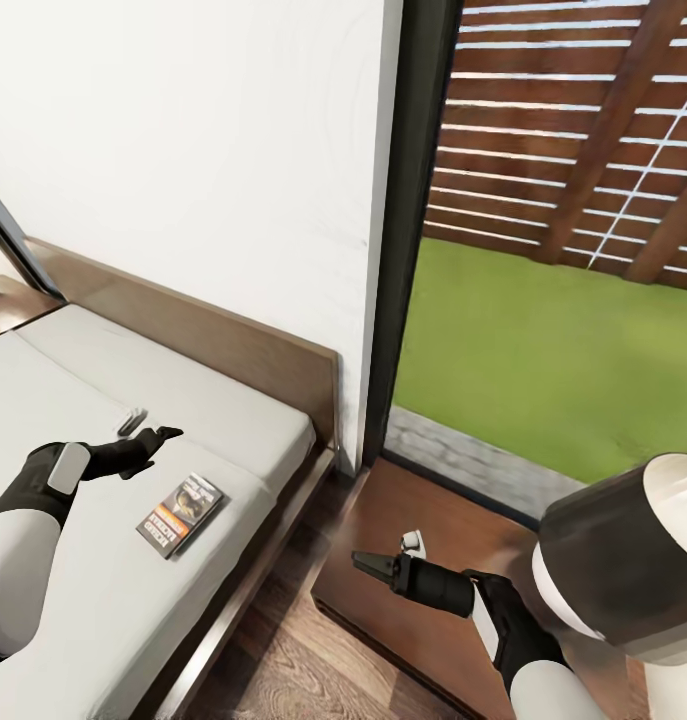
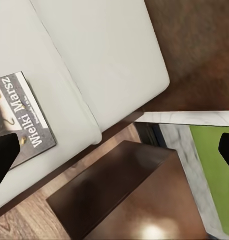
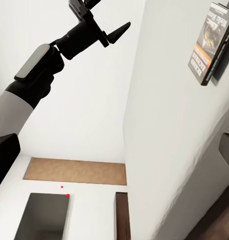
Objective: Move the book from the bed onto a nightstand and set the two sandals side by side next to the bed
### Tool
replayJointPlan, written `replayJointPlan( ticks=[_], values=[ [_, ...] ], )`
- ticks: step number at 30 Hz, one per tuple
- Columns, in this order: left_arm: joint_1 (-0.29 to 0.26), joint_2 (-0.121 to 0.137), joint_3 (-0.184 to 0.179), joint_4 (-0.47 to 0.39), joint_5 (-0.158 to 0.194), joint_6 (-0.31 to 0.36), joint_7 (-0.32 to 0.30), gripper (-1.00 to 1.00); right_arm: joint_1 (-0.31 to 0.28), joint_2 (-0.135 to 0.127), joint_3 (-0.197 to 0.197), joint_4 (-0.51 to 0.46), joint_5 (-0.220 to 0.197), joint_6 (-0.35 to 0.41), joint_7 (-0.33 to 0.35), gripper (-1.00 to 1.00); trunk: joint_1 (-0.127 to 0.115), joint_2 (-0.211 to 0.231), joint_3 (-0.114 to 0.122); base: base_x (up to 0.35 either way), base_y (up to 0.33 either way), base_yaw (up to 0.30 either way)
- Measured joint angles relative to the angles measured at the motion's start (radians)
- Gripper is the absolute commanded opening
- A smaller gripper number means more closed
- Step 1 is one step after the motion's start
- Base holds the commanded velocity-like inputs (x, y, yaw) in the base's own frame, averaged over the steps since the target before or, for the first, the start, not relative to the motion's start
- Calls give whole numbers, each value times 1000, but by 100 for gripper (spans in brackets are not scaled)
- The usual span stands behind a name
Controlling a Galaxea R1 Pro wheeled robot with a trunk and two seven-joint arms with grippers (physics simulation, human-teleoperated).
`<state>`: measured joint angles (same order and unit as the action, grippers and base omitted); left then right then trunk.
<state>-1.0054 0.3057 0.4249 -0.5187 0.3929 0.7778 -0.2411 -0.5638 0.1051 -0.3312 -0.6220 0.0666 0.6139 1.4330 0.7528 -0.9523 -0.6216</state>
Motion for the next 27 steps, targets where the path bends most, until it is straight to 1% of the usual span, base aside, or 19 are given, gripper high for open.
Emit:
replayJointPlan(
  ticks=[9, 11, 12, 15, 17, 19, 22, 23, 27],
  values=[
    [0, 1, 1, -5, -2, 0, 0, 100, 0, 0, 0, 0, 0, 0, 0, 100, 0, 0, -14, 0, 0, 0],
    [0, 11, 4, -17, -3, 0, 1, 100, 0, 0, 0, 0, 0, 0, 0, 100, 0, 0, -17, 0, 0, 0],
    [0, 28, 6, -45, -4, 1, 3, 100, 0, 0, 1, 0, 0, 0, 0, 100, 0, 0, -19, 0, 0, 0],
    [0, 42, 6, -87, -5, 1, 5, 100, 0, 0, 1, 0, 0, 0, 0, 100, 0, 0, -24, 0, 0, 0],
    [0, 56, 6, -111, -6, 2, 7, 100, 0, -1, 1, 0, 0, 0, 0, 100, 0, 0, -27, 0, 0, 0],
    [0, 80, 7, -125, -7, 2, 7, 100, 0, -1, 0, 0, 0, 0, 0, 100, 0, 0, -30, 0, 0, 0],
    [0, 106, 9, -132, -7, 2, 8, 100, 0, -1, 0, 0, 0, 0, 0, 100, 0, 0, -35, 0, 0, 0],
    [0, 112, 10, -132, -7, 2, 8, 100, 0, 0, 1, 0, 0, 0, 0, 100, 0, 0, -36, 0, 0, 0],
    [0, 121, 13, -132, -6, 2, 8, 100, 0, 0, 1, 0, 0, 0, 0, 100, 0, 0, -43, 0, 0, 0]
  ],
)
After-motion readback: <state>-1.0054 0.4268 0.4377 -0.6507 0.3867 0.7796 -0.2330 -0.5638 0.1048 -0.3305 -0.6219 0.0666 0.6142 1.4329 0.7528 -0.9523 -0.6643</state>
